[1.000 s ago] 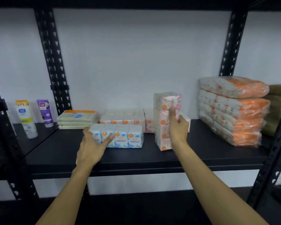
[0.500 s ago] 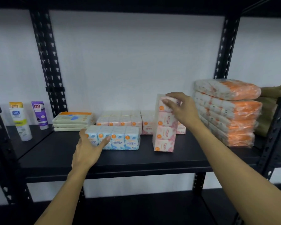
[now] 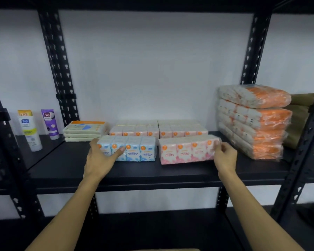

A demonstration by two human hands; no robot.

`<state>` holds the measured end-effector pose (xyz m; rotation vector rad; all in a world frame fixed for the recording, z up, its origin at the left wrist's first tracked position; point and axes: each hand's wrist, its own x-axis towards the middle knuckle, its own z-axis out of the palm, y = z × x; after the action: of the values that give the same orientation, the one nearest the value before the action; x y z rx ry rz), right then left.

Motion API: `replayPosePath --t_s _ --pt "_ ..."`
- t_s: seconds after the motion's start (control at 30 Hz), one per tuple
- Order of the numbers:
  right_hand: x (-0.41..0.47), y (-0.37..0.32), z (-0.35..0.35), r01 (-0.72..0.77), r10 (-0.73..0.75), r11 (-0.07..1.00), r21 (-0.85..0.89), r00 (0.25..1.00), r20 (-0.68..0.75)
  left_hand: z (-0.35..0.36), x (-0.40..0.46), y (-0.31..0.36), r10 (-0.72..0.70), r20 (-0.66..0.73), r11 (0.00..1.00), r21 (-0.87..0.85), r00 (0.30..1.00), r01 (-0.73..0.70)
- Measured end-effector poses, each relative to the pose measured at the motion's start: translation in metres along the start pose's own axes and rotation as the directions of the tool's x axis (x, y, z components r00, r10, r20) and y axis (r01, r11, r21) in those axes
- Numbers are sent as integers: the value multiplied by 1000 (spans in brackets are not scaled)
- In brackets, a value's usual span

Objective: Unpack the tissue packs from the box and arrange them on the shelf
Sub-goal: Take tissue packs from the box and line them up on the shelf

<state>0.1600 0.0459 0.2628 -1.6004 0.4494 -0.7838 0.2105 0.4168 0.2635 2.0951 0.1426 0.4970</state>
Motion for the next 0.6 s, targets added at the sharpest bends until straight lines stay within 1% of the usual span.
replayPosePath --t_s 0.07,0.13,0.17,0.2,0.23,0.27,0.3,0.33,0.37,0.4,0.43,0.47,0.53,0.6 --pt "1 0 -4 -61 61 993 -100 998 -2 -2 4 2 -17 -22 998 -60 1000 16" --pt "2 -6 -6 -44 36 977 -210 998 -42 -3 6 4 -17 -54 997 -70 998 14" --pt "1 -10 -7 8 -29 963 -271 997 -73 -1 5 6 12 -81 1000 -23 997 -14" --pt "-2 -15 -6 94 -127 938 -334 989 -78 0 2 9 76 -110 996 57 991 -70" --pt "-6 -20 -4 213 -244 894 -395 969 -30 3 1 12 172 -133 977 148 976 -152" --pt "-9 -25 -1 355 -352 817 -454 931 94 6 0 16 287 -133 939 235 949 -251" --pt "-11 -29 4 482 -399 724 -493 876 272 10 0 21 394 -97 884 312 914 -348" --pt "-13 -31 10 573 -363 634 -520 814 454 13 2 26 466 -29 824 378 884 -422" --pt "-15 -31 16 634 -281 547 -546 754 594 18 4 30 496 57 773 424 866 -471" --pt "-15 -27 22 677 -212 467 -569 711 671 22 7 33 495 143 738 451 857 -501" --pt "-14 -20 27 701 -191 401 -590 693 695 27 9 32 474 218 717 467 853 -517" --pt "-12 -12 31 713 -221 357 -604 693 687 33 10 32 458 262 701 481 849 -527" --pt "-8 0 37 714 -341 314 -625 699 628 45 8 27 481 252 673 508 840 -538" --pt "-2 7 45 710 -403 297 -639 700 590 55 8 24 516 207 654 532 831 -538"
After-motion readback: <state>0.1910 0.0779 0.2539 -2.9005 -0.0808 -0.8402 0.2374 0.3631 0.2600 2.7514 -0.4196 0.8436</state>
